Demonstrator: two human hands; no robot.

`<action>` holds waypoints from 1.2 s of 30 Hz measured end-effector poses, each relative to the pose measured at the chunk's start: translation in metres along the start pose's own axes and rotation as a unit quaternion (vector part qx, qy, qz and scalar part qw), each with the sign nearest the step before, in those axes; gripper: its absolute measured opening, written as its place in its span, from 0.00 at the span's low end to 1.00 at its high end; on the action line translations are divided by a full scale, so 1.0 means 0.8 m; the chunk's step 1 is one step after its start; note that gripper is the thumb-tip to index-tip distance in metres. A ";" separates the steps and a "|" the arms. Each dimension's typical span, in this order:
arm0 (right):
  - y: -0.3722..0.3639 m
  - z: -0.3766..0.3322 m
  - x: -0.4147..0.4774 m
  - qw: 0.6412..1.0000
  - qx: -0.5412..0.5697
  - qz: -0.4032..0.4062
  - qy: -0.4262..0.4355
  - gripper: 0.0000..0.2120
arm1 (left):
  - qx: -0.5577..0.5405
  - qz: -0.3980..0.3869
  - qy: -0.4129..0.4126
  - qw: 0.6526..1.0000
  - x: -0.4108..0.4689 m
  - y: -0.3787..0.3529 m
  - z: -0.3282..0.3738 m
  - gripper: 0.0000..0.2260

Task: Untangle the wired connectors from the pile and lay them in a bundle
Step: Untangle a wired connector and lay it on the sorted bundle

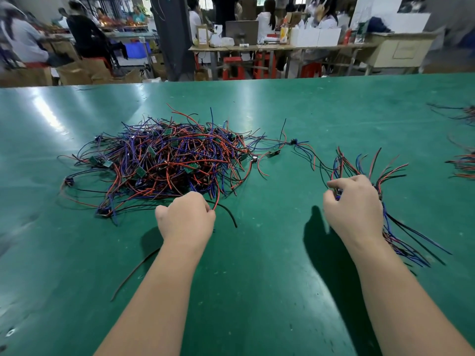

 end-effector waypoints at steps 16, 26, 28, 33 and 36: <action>-0.022 -0.065 -0.052 0.740 0.552 -0.370 -0.105 0.07 | -0.475 -0.253 -0.197 0.819 -0.063 -0.002 0.071 0.05; 0.004 -0.056 -0.048 0.716 0.552 -0.425 -0.045 0.09 | -0.708 -0.223 0.038 0.669 -0.027 -0.009 0.060 0.18; 0.004 -0.057 -0.058 0.725 0.474 -0.499 0.021 0.09 | -0.759 -0.203 0.046 0.616 -0.027 -0.006 0.058 0.13; 0.000 -0.059 -0.054 0.724 0.492 -0.482 -0.023 0.22 | -0.717 -0.250 -0.042 0.649 -0.036 0.001 0.058 0.15; -0.003 -0.053 -0.041 0.727 0.560 -0.385 -0.097 0.19 | -0.647 -0.302 -0.125 0.688 -0.051 0.001 0.064 0.12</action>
Point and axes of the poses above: each hand's wrist, its own x-axis towards the middle knuckle, its own y-axis out of the back of the hand, z = x × y, the point moved 2 cm from there along x, towards the middle knuckle, and after that the axes turned 2 degrees about -z, right-handed, at the moved point
